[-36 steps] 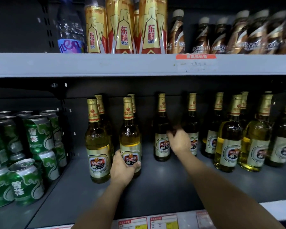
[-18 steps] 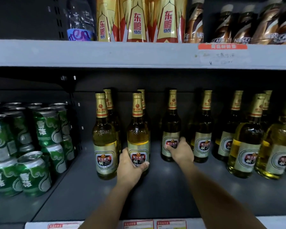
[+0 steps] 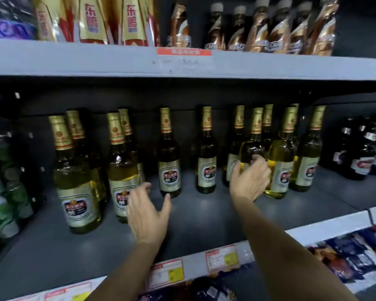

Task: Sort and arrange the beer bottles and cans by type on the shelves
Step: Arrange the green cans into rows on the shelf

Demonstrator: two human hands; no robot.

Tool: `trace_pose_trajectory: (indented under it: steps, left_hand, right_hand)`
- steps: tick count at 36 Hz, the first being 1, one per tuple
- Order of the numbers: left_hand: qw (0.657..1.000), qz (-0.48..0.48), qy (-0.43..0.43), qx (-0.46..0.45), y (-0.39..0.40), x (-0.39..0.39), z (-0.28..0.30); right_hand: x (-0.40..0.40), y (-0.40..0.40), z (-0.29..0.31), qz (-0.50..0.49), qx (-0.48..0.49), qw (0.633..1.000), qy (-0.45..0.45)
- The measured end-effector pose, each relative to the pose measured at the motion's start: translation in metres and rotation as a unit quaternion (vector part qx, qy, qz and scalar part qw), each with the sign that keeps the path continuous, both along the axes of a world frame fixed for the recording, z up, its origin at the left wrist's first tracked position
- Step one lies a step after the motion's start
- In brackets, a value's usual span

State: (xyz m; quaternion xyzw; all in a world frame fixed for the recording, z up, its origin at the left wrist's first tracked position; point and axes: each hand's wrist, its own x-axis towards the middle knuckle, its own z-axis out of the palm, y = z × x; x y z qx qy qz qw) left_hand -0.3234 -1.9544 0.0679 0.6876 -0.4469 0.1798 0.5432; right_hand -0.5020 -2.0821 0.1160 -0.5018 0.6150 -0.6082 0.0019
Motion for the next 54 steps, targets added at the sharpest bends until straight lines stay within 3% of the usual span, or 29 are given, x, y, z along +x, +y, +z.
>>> trace_pose_trajectory:
  steps: [2,8,14,20,31,36,46,54]
  left_hand:
    - [0.997,-0.048,0.001,0.054,-0.011,-0.019,0.001]
    - [0.969,-0.142,0.050,0.195,-0.044,-0.066,-0.003]
    - [0.948,-0.168,0.066,0.262,-0.064,-0.086,-0.008]
    - [0.949,-0.172,0.102,0.244,-0.071,-0.091,-0.008]
    - [0.938,-0.200,0.189,0.209,-0.053,-0.062,0.005]
    - [0.947,-0.138,0.248,0.150,-0.039,-0.042,0.006]
    - [0.959,-0.112,0.201,0.166,-0.036,-0.012,0.005]
    - [0.953,-0.127,0.206,0.181,-0.044,-0.003,0.003]
  right_hand:
    - [-0.027,-0.007,0.003,0.004,0.022,1.000,-0.005]
    - [-0.063,-0.031,0.011,0.172,0.179,0.969,0.010]
    - [-0.060,-0.039,0.005,0.150,0.229,0.961,0.047]
    - [-0.035,-0.022,0.003,0.113,0.199,0.972,0.051]
    - [0.052,0.037,-0.001,0.229,0.178,0.956,0.041]
    - [0.089,0.059,-0.005,0.258,0.170,0.950,0.035]
    - [0.109,0.055,-0.014,0.290,0.165,0.934,0.127]
    - [0.105,0.046,-0.022,0.319,0.175,0.920,0.147]
